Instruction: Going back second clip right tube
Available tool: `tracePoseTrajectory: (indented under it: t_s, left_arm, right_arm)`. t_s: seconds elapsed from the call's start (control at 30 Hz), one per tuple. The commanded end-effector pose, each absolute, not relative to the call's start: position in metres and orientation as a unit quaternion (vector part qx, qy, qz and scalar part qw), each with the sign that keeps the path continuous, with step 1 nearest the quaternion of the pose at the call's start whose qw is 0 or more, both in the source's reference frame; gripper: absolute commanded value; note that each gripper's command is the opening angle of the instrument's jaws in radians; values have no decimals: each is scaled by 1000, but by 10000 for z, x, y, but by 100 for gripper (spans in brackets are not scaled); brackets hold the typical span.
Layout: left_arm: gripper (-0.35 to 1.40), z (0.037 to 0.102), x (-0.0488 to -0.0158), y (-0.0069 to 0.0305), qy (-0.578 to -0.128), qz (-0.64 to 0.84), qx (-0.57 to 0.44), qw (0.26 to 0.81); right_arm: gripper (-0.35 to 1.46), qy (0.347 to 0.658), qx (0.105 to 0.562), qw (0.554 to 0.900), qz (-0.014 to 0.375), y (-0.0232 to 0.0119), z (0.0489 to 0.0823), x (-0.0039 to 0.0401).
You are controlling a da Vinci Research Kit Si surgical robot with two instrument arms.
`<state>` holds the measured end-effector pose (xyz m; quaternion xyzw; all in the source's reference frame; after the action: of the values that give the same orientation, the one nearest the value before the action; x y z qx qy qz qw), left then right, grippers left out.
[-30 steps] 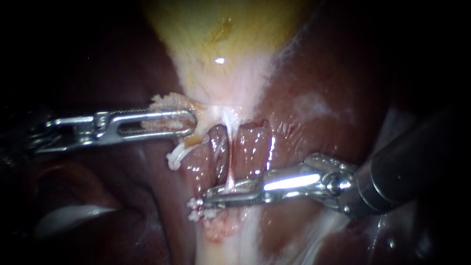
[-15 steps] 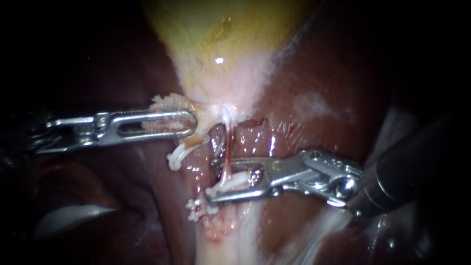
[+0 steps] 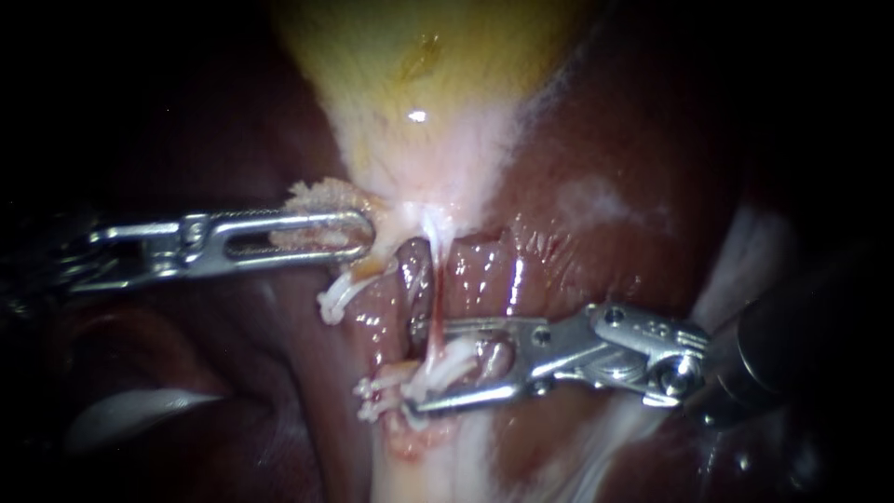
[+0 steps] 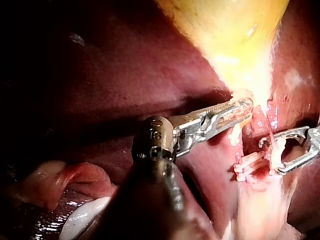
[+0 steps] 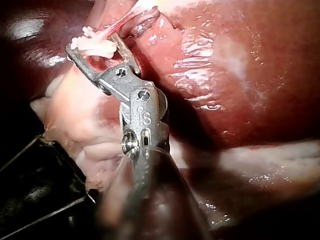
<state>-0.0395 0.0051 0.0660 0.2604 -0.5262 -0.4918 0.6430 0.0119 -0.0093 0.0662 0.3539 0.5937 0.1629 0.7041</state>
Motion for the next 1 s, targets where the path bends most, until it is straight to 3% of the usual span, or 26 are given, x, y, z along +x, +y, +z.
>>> tracePoseTrajectory:
  t_s: [0.03,0.27,0.7,1.0]
  left_arm:
    - [-35,660,-396,51,-526,-492,260,643]
    - [-35,661,-397,50,-526,-492,260,643]
    - [-35,661,-397,50,-526,-492,260,643]
    - [-35,661,-397,50,-526,-492,260,643]
  right_arm:
    - [50,594,355,704,162,-94,661,119]
    - [50,595,356,703,157,-93,663,119]
    - [50,594,301,726,175,-65,693,100]
    - [50,603,268,738,142,-52,677,56]
